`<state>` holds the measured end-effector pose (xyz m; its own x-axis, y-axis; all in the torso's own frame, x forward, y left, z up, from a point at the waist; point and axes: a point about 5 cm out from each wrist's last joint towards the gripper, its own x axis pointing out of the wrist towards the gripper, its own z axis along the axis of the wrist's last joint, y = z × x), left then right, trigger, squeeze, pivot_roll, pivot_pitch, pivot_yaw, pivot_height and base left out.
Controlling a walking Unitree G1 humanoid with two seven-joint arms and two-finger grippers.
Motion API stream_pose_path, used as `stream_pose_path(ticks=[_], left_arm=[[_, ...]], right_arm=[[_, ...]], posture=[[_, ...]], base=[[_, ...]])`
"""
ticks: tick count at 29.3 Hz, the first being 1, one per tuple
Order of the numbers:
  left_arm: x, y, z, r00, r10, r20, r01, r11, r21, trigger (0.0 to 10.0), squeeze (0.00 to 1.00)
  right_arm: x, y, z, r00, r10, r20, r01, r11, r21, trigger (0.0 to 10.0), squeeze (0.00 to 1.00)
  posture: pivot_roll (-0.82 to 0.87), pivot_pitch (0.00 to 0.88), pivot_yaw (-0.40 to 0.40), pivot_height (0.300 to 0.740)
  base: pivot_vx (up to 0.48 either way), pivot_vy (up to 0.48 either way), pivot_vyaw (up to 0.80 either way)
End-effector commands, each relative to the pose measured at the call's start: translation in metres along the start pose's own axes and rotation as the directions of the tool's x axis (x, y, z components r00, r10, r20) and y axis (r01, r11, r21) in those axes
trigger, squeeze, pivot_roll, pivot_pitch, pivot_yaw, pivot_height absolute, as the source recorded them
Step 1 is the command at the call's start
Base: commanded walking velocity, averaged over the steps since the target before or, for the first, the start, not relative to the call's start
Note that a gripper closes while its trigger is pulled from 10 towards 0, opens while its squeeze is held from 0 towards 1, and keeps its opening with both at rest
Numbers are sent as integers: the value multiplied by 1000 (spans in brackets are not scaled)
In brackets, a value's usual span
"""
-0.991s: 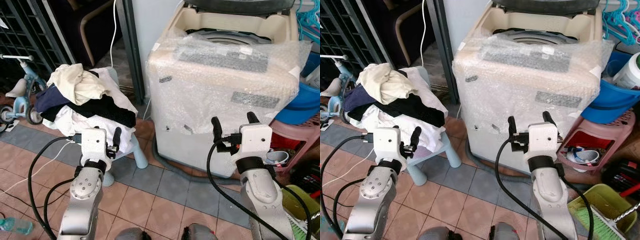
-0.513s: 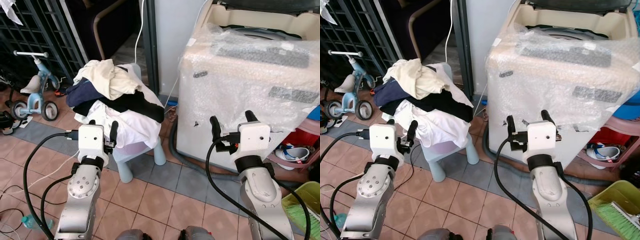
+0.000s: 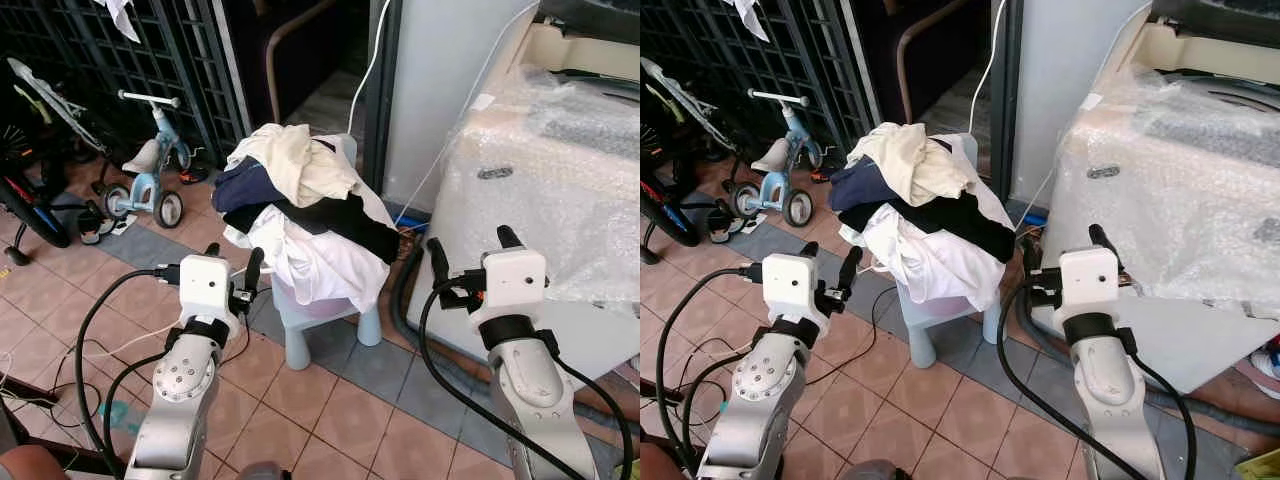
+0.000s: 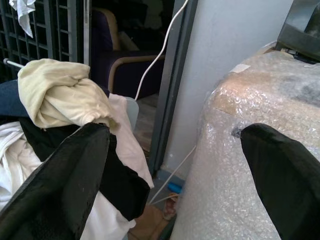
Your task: Clothes washing
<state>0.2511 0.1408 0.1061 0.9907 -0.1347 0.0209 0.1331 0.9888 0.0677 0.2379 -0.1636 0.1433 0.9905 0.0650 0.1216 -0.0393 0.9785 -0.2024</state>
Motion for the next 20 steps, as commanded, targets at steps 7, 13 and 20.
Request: stream_pose_path(ticks=[7, 13, 20], left_arm=[[2, -1, 1, 1000, -2, 5, 2, 1000, -7, 10000, 0], [2, -2, 0, 1000, -5, -1, 5, 1000, -8, 10000, 0], [1, -2, -1, 1000, 1, -6, -1, 1000, -8, 10000, 0]], right_arm=[[4, 7, 0, 997, 76, 5, -76, 997, -3, 10000, 0], [3, 24, 0, 969, 246, 14, -244, 968, -56, 10000, 0], [9, 26, 1, 972, 235, 19, -234, 972, -23, 10000, 0]], posture=[[-58, 61, 66, 740], [-58, 64, 66, 740], [-44, 72, 62, 740]], base=[[469, 0, 0], [458, 0, 423], [405, 0, 343]])
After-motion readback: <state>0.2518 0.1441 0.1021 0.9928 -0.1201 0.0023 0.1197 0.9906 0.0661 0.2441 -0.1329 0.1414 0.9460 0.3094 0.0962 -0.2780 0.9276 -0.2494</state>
